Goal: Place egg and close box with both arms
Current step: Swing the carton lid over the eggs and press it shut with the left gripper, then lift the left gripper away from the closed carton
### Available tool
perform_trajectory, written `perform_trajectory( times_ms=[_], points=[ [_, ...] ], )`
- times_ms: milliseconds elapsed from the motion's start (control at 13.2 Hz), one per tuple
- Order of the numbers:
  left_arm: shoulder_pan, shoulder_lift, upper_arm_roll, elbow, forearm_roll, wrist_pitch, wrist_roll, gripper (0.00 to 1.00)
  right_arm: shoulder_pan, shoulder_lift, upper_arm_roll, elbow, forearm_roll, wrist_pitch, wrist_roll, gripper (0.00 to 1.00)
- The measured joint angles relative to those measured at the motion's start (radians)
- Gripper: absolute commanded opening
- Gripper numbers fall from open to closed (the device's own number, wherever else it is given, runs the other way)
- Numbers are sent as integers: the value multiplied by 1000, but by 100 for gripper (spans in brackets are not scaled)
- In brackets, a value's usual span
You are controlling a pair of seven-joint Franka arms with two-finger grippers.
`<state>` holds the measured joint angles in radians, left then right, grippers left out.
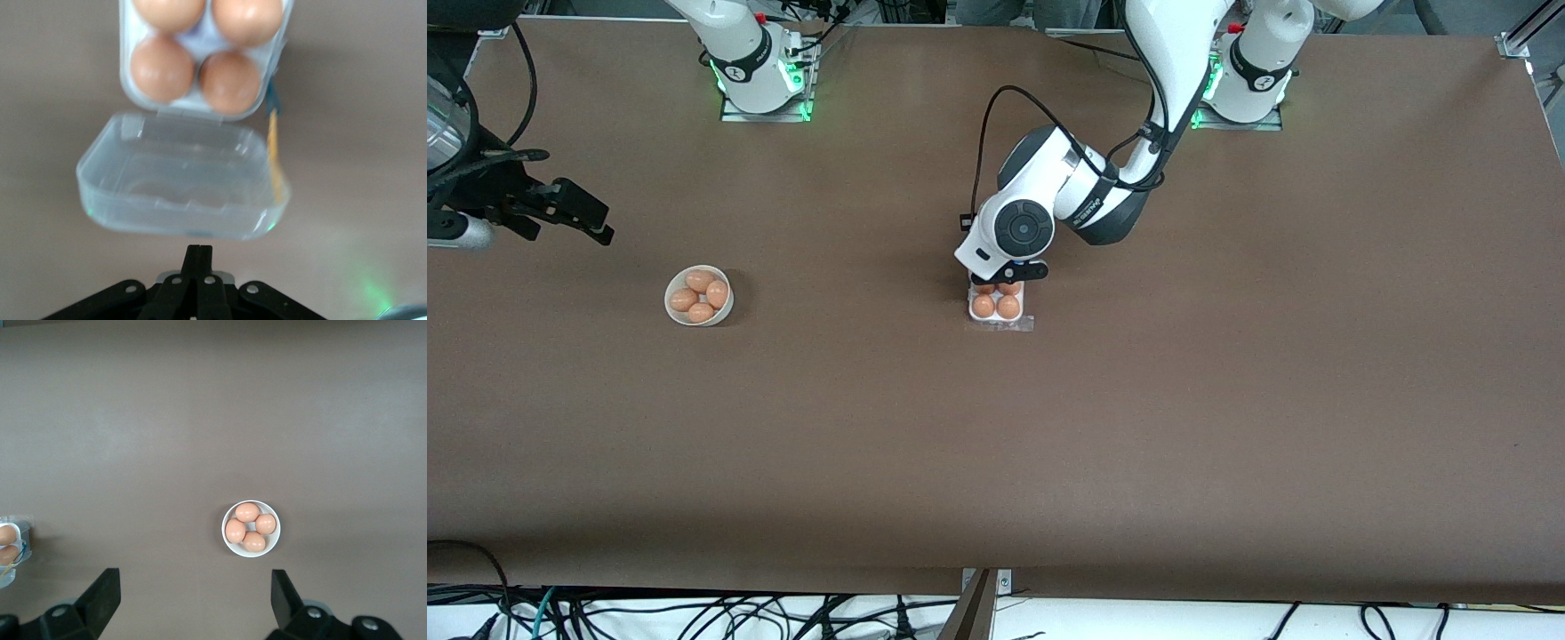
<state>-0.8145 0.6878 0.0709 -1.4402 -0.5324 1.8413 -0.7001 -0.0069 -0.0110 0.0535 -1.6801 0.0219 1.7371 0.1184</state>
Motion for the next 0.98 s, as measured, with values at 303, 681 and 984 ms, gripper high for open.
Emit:
perform_trajectory(
  times_ms=[303,681,984],
  points=[
    [5,1,42,19,0,75,0,0,0,7,1,0,0,15,0,100],
    [34,-5,115,113,65,24,1,19,0,7,1,0,-7,21,0,100],
    [81,-24,249,217,104,-115,18,40,0,7,1,0,-13,28,0,100]
  ],
)
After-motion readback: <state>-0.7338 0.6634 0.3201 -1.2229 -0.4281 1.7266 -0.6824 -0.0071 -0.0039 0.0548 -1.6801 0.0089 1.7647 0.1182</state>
